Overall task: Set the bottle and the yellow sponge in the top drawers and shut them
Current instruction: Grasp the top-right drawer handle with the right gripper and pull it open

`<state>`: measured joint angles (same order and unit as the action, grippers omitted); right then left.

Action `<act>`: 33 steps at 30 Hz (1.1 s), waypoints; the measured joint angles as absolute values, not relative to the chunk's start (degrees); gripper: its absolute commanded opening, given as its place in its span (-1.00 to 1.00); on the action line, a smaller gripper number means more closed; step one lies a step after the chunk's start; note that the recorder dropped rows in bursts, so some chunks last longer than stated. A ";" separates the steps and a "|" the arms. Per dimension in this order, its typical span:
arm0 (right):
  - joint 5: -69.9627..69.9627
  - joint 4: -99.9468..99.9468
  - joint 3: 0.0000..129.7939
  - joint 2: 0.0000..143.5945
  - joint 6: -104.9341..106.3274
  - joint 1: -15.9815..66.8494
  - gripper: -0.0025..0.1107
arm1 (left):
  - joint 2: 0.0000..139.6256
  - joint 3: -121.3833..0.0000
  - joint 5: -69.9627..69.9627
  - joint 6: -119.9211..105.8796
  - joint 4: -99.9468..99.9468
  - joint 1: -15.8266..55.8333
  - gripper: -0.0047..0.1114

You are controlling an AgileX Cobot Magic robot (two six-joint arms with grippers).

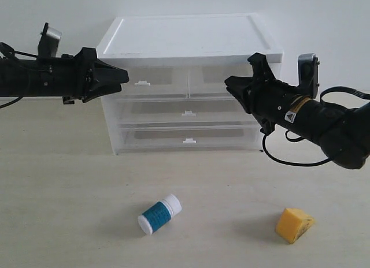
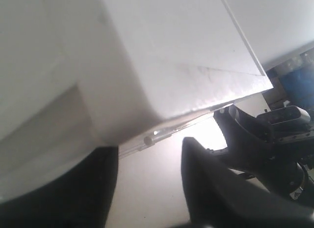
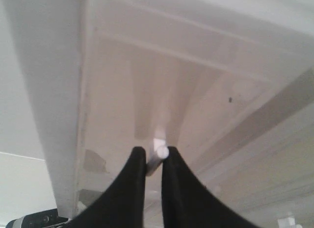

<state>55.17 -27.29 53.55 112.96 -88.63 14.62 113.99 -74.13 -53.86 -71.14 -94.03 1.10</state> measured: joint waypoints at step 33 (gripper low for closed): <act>69.69 -32.67 31.90 103.89 -87.03 14.39 -0.96 | 113.99 -74.13 -53.62 -71.14 -94.03 1.10 -0.21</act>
